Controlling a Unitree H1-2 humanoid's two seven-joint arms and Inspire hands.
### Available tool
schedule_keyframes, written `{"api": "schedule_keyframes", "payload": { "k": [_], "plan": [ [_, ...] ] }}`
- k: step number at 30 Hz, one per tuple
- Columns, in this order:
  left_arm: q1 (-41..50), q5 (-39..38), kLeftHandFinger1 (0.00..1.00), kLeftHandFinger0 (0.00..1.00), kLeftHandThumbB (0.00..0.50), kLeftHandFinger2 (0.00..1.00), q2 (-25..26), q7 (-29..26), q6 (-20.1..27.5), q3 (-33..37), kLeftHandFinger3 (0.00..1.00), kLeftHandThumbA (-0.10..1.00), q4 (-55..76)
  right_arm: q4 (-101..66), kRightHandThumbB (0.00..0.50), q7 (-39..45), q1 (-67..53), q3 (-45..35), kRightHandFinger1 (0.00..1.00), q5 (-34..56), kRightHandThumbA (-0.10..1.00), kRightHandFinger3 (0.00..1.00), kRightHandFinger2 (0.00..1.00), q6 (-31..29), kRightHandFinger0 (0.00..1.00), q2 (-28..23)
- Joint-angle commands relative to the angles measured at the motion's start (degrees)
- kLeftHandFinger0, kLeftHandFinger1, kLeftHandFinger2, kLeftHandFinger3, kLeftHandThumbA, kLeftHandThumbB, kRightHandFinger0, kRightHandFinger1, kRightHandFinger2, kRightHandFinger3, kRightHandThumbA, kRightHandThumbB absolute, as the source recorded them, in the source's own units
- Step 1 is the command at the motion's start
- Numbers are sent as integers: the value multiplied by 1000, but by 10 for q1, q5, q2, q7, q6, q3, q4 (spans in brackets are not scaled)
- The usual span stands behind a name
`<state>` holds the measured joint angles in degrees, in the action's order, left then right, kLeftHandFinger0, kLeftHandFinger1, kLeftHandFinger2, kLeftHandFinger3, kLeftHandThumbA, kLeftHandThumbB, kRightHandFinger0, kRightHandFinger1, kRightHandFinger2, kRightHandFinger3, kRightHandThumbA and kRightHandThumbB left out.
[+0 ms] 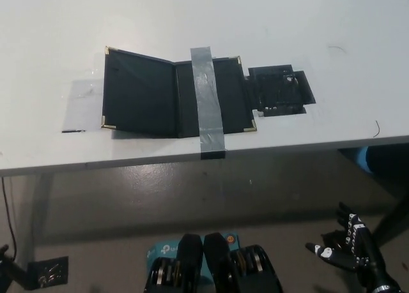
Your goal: The robot uses its left hand to push the cover of the diary kept in the middle of the desk towards the right to close it
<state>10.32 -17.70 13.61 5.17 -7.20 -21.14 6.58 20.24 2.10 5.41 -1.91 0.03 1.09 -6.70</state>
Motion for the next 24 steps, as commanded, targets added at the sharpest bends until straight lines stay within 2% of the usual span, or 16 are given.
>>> {"api": "schedule_keyframes", "payload": {
  "k": [1,5,7,8,10,11,14,15,16,17,21,22,24],
  "plan": [
    [6,-48,897,820,414,1000,3,2,-39,1,1000,973,129,-13,500,10,24,0,992,2,1000,1000,984,-4,910,-14],
    [-3,-58,939,841,398,1000,28,1,-65,-5,1000,1000,220,-16,500,8,27,1,988,-2,1000,1000,981,1,902,-15],
    [-20,-82,946,837,392,1000,37,-19,-99,-16,1000,1000,280,-12,500,8,28,-3,983,5,1000,1000,970,0,900,-12],
    [-36,-108,950,834,338,1000,48,-30,-120,-22,1000,1000,320,-14,500,8,27,-3,984,4,1000,1000,968,0,905,-12],
    [-55,-124,952,829,304,1000,60,-40,-139,-26,1000,1000,356,-12,500,8,28,-3,984,4,1000,1000,967,1,905,-13],
    [-75,-147,972,857,313,1000,76,-45,-149,-29,1000,1000,382,-16,500,7,27,-3,987,3,1000,1000,972,3,906,-13],
    [-98,-185,1000,906,305,1000,85,-59,-166,-29,1000,1000,404,-16,498,10,27,0,998,1,1000,1000,989,-1,914,-17],
    [-110,-193,1000,910,289,1000,86,-65,-171,-27,1000,1000,409,-15,498,11,27,-1,998,4,1000,1000,989,-1,908,-16],
    [-126,-205,1000,952,259,1000,87,-70,-176,-23,1000,1000,411,-14,500,12,28,-2,998,5,1000,1000,989,-1,908,-16],
    [-154,-217,1000,986,254,1000,87,-79,-189,-14,1000,1000,412,-13,500,10,28,-1,995,2,1000,1000,984,-1,907,-16],
    [-179,-213,1000,990,208,1000,86,-102,-197,10,1000,1000,398,-13,500,12,22,5,996,-3,1000,1000,983,-5,906,-19],
    [-203,-223,1000,972,197,1000,76,-131,-197,28,1000,1000,377,-17,500,13,22,2,996,5,1000,1000,980,4,913,-16],
    [-216,-227,1000,978,183,1000,70,-148,-197,43,1000,1000,358,-14,500,16,24,4,999,4,1000,1000,982,1,908,-18]
  ]
}}
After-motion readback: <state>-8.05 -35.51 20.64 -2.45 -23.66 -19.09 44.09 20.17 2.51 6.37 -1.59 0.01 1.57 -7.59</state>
